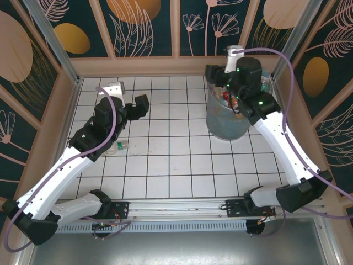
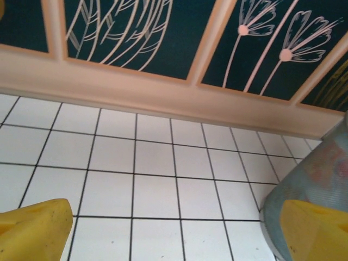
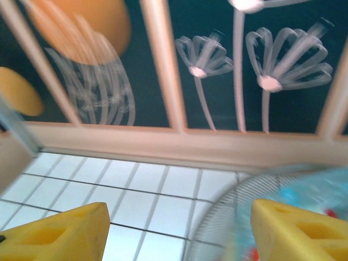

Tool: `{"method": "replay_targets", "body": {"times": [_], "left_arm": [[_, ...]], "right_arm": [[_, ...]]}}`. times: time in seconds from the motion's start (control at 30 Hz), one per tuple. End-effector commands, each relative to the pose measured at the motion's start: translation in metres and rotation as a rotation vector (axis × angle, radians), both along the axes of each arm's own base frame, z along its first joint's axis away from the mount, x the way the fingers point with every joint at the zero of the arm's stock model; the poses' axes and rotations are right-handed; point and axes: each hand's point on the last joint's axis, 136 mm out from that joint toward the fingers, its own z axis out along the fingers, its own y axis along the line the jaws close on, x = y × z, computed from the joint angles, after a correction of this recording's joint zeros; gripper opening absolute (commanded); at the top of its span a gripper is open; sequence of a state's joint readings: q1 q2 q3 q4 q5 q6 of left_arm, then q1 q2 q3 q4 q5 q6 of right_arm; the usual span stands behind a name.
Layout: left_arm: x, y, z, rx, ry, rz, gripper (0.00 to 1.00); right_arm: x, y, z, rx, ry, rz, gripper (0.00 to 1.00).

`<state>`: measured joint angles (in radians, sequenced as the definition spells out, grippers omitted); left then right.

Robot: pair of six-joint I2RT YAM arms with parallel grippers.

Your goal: Put the plastic bottles in the bin

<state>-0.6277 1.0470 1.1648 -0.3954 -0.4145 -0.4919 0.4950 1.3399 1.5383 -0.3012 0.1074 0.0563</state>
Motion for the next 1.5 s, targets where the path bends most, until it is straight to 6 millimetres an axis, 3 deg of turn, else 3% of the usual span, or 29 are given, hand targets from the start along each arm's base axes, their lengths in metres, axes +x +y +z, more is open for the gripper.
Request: {"method": "replay_targets", "body": {"times": [0.0, 0.13, 0.27, 0.33, 0.43, 0.6, 0.73, 0.9, 1.17, 1.33, 1.47], "left_arm": [[-0.005, 0.022, -0.005, 0.011, 0.052, 0.086, 0.98], [-0.010, 0.049, -0.007, -0.071, 0.052, 0.149, 0.98], [-0.015, 0.079, -0.005, -0.126, 0.022, 0.237, 0.98], [-0.019, 0.087, -0.004, -0.154, 0.013, 0.269, 0.99], [-0.027, 0.093, 0.006, -0.206, -0.014, 0.292, 0.98], [-0.046, 0.118, 0.014, -0.255, -0.085, 0.390, 0.99], [-0.056, 0.126, -0.001, -0.286, -0.085, 0.418, 0.98], [-0.058, 0.118, -0.035, -0.292, -0.016, 0.387, 0.97], [-0.051, 0.108, -0.059, -0.274, 0.023, 0.351, 0.97], [-0.048, 0.109, -0.056, -0.254, 0.002, 0.352, 0.98], [-0.050, 0.115, -0.046, -0.226, -0.027, 0.369, 0.98]], "right_arm": [[-0.015, 0.039, 0.034, -0.003, -0.149, 0.074, 0.69], [-0.048, 0.146, -0.006, -0.033, -0.220, 0.425, 0.69], [-0.073, 0.224, -0.063, -0.051, -0.202, 0.662, 0.69], [-0.097, 0.265, -0.103, -0.084, -0.198, 0.829, 0.69], [-0.135, 0.307, -0.163, -0.180, -0.195, 1.048, 0.72], [-0.152, 0.323, -0.225, -0.093, -0.172, 1.153, 0.73], [-0.145, 0.340, -0.280, -0.138, -0.102, 1.182, 0.74], [-0.135, 0.356, -0.328, -0.230, -0.024, 1.186, 0.77], [-0.124, 0.381, -0.377, -0.392, 0.070, 1.197, 0.79], [-0.125, 0.385, -0.410, -0.507, 0.159, 1.210, 0.79], [-0.130, 0.382, -0.423, -0.551, 0.201, 1.233, 0.73]]}}
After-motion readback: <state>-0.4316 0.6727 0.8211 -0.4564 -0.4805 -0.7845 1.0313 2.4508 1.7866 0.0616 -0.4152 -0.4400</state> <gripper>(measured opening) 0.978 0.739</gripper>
